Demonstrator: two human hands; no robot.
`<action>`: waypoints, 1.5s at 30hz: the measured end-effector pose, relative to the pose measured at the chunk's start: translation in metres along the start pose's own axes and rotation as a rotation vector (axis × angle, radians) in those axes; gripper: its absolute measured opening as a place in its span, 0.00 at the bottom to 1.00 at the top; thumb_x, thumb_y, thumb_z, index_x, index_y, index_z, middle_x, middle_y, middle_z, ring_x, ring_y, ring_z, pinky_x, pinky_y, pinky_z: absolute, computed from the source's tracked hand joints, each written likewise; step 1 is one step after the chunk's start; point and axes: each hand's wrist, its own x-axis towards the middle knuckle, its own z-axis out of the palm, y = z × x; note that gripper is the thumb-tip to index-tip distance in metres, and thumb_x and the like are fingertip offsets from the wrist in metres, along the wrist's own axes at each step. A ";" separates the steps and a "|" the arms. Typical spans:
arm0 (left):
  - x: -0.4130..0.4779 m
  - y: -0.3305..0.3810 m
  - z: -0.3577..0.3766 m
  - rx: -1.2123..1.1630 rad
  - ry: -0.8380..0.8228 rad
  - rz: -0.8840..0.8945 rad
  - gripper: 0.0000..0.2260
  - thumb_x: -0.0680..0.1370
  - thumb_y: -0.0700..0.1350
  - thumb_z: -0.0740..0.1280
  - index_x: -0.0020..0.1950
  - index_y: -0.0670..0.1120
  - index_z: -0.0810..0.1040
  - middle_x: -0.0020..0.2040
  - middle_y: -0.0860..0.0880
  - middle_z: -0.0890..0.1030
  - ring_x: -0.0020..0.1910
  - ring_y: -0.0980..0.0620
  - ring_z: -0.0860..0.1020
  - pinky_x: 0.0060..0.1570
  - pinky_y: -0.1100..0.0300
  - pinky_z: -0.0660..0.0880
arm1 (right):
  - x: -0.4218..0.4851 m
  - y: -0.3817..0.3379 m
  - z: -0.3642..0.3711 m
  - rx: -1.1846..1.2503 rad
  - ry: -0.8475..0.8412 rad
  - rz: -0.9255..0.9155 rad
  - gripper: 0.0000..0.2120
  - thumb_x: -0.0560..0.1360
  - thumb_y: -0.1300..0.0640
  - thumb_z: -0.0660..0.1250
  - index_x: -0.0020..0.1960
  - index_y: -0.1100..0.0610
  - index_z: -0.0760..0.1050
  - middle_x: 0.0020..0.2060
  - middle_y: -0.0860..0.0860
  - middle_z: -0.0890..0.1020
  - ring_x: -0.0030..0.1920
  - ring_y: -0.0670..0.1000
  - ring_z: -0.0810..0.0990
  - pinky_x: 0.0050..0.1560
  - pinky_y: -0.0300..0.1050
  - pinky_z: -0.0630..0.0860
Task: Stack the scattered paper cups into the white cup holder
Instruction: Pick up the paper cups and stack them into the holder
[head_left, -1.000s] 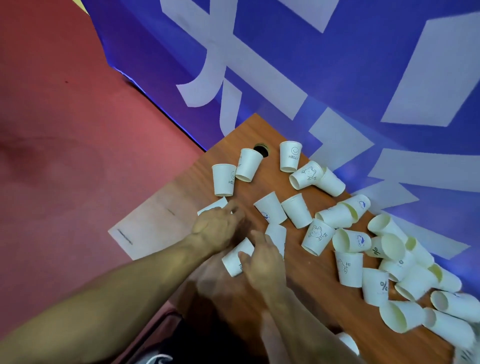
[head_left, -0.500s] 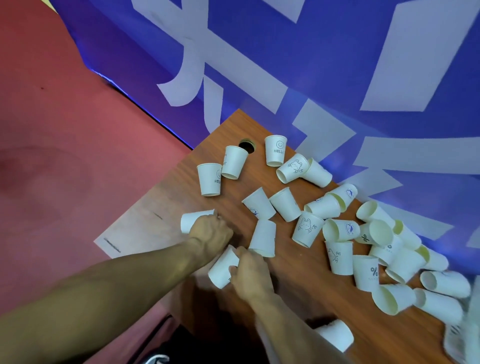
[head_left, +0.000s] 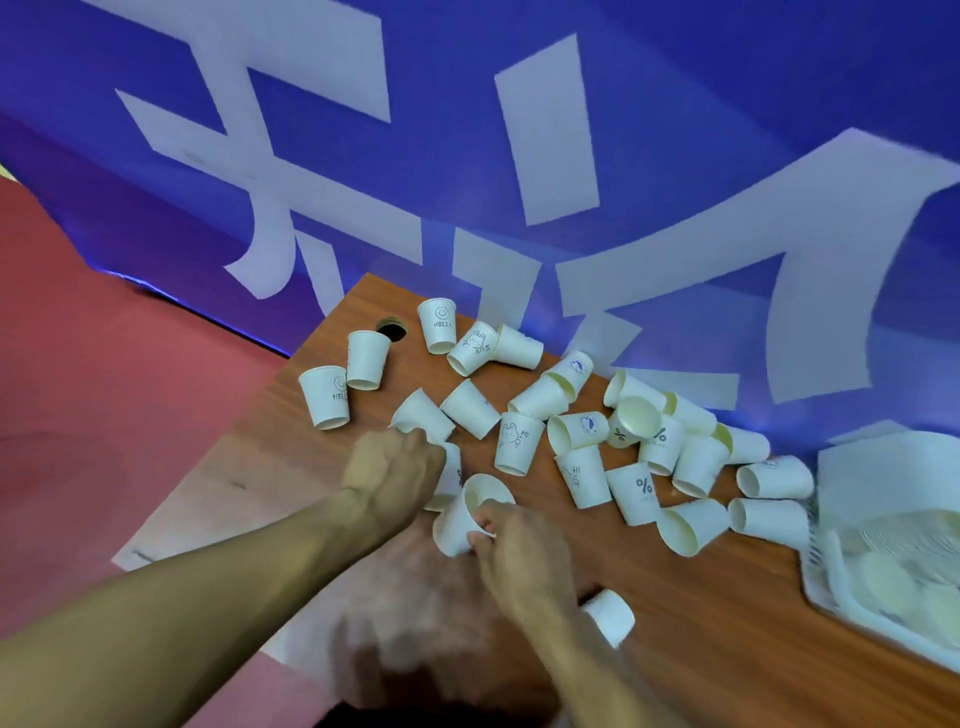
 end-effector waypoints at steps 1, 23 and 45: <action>-0.002 0.011 -0.012 -0.001 0.014 -0.003 0.08 0.78 0.41 0.61 0.52 0.51 0.77 0.51 0.49 0.78 0.47 0.47 0.80 0.31 0.58 0.61 | -0.008 0.009 -0.008 0.007 0.041 0.008 0.05 0.76 0.50 0.65 0.47 0.52 0.74 0.44 0.50 0.82 0.45 0.55 0.79 0.40 0.47 0.72; 0.005 0.388 -0.131 -0.023 0.469 0.356 0.06 0.68 0.45 0.73 0.41 0.49 0.78 0.34 0.50 0.75 0.28 0.46 0.75 0.24 0.60 0.54 | -0.200 0.315 -0.155 -0.017 0.539 0.220 0.05 0.72 0.50 0.70 0.44 0.50 0.78 0.37 0.50 0.81 0.41 0.58 0.79 0.35 0.47 0.70; 0.084 0.505 -0.143 -0.210 0.462 0.474 0.05 0.66 0.45 0.72 0.40 0.50 0.78 0.33 0.50 0.76 0.31 0.45 0.74 0.33 0.55 0.67 | -0.210 0.475 -0.180 0.036 0.700 0.491 0.06 0.66 0.60 0.76 0.39 0.54 0.80 0.29 0.50 0.79 0.40 0.58 0.78 0.32 0.46 0.73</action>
